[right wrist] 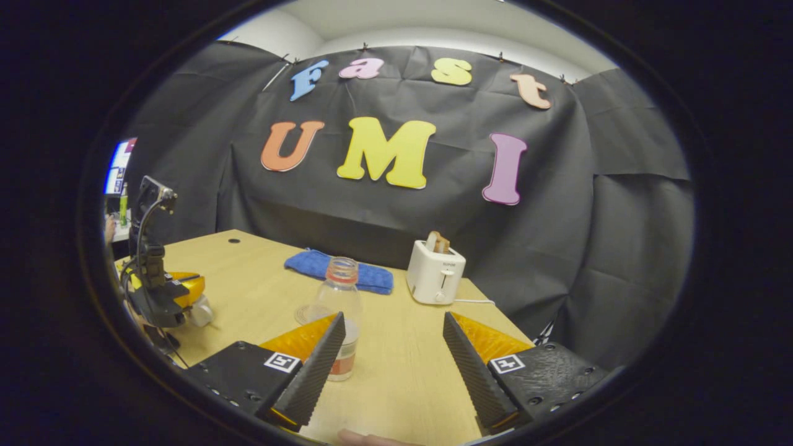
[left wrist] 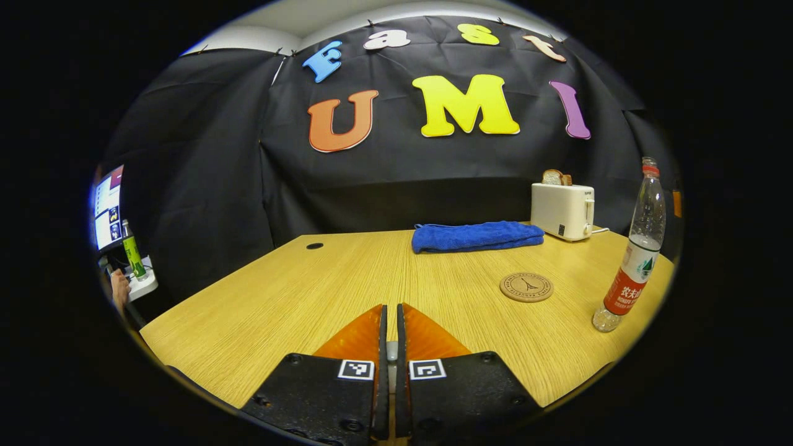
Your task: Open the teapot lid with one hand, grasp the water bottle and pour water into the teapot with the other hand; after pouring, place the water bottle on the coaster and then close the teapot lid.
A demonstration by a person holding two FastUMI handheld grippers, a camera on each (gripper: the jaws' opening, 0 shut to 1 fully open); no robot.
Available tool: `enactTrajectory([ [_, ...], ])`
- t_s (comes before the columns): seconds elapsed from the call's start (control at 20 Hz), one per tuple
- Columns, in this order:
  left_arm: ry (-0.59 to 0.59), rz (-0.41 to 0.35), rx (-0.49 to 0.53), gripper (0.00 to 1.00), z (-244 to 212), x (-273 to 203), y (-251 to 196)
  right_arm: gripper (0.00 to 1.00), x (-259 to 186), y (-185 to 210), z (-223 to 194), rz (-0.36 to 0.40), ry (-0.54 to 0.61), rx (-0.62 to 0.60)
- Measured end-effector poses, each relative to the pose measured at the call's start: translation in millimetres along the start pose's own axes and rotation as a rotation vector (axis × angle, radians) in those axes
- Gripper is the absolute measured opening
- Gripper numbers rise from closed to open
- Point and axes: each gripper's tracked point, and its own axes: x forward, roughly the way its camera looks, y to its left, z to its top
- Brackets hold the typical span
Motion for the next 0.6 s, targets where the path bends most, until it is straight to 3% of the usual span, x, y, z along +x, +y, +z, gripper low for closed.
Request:
enactTrajectory([
  [0.3,-0.009,0.0,-0.006,0.03,0.7,0.0,0.4,0.95,8.1,2.9,-8.9,0.0,0.03,0.027],
  [0.6,-0.07,-0.02,-0.017,0.02,28.9,-12.1,4.7,0.95,5.5,28.8,-6.3,0.08,0.008,0.043],
])
